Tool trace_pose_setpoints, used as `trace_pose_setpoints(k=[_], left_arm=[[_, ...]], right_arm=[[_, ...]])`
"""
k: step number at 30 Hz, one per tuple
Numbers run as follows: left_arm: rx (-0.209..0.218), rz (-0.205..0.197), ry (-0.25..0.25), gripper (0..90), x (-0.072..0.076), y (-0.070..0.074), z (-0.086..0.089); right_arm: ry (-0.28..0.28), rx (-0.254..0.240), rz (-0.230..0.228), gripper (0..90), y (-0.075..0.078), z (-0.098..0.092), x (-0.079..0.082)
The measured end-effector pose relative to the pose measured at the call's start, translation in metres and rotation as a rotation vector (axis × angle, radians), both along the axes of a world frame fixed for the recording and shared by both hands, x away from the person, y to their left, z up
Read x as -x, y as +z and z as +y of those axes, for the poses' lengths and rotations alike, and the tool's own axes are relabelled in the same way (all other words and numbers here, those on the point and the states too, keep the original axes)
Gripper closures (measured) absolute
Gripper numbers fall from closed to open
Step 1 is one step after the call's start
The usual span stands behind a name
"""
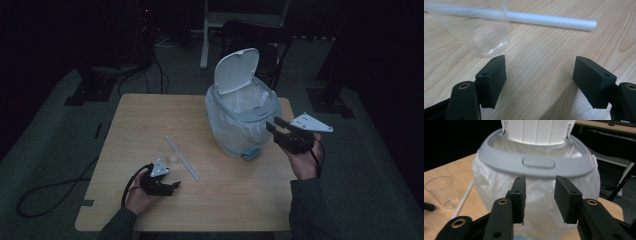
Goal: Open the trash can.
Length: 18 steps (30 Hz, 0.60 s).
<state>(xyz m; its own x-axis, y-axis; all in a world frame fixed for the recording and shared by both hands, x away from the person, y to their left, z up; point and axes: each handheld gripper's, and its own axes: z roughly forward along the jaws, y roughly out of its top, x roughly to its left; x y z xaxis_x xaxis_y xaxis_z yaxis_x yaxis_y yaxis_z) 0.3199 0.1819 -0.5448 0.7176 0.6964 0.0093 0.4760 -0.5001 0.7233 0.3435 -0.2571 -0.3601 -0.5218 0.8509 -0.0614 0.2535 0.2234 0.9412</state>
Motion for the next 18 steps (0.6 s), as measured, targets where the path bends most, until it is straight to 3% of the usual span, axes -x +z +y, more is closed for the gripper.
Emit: trace_pose_setpoints(k=[11, 18], left_arm=[[-0.004, 0.007, -0.012, 24.7, 0.001, 0.0, 0.0], [-0.007, 0.004, -0.015, 24.7, 0.0, 0.0, 0.0]], right_arm=[[0.01, 0.008, 0.07, 56.1, -0.036, -0.009, 0.003], [0.033, 0.006, 0.135, 50.6, -0.078, -0.006, 0.0]])
